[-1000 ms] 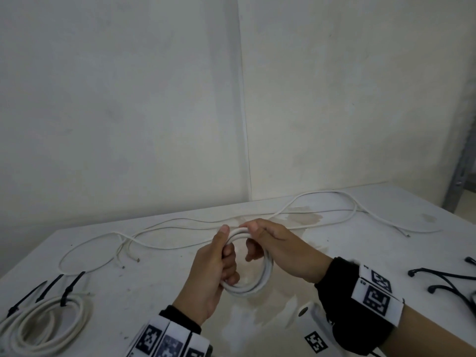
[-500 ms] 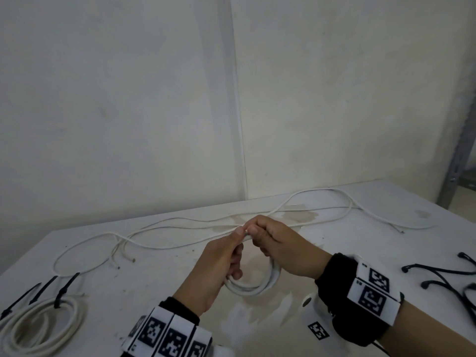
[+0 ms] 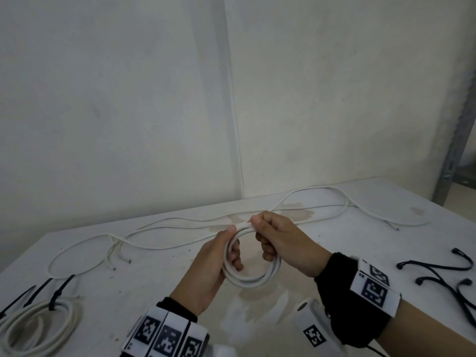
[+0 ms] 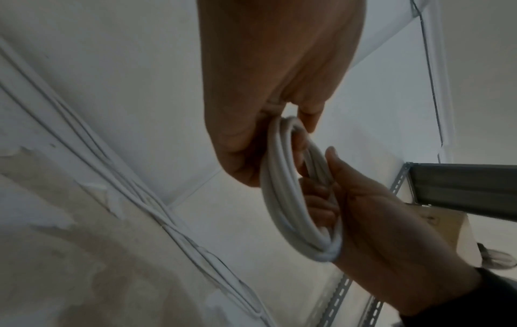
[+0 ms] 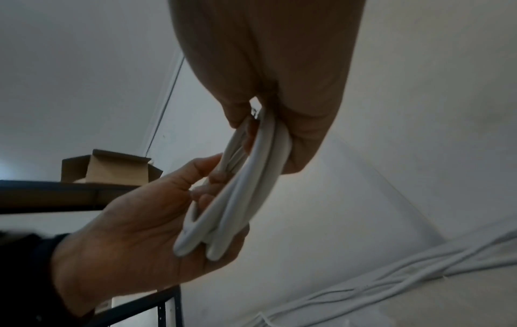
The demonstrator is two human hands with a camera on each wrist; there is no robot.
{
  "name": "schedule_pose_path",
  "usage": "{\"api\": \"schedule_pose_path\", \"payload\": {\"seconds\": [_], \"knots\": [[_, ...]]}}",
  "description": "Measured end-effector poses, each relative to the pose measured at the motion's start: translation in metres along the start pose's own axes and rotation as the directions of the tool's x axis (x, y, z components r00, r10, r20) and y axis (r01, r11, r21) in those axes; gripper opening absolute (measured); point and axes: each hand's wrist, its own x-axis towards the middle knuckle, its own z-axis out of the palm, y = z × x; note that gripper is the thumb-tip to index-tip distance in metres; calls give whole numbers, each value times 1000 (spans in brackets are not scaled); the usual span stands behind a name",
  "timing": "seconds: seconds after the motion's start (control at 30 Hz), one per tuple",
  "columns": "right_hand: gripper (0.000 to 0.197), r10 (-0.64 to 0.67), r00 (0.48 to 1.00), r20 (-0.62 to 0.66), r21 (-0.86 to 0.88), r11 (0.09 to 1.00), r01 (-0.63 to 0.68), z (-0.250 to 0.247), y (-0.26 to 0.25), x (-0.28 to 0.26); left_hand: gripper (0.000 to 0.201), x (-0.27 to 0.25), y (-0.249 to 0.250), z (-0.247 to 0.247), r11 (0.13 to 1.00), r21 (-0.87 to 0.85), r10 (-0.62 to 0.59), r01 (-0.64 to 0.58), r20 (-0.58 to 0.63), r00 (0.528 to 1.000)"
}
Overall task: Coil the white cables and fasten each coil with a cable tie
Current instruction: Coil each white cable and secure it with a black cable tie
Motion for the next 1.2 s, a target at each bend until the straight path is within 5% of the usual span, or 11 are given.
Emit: {"api": "schedule_pose_path", "payload": {"seconds": [0.3,0.7,0.97,1.2], "knots": [[25,-8,1000,-5,-142,990,7,-7,-4,-4,39,6,3,9,998,-40,-54,57,62,997],[44,67,998,-14,-99,993,-68,-31,4,-17,40,7,-3,42,998,-49,40,-42,-43,998],[28,19,994,-109,-13,1000,-21,-50,9,-28,37,15,-4,55,995,-70,-61,71,141,988],[27,8,990,-142,-24,1000,-12,-67,12,-34,35,19,-8,79,999,-22,-44,46,96,994]]}}
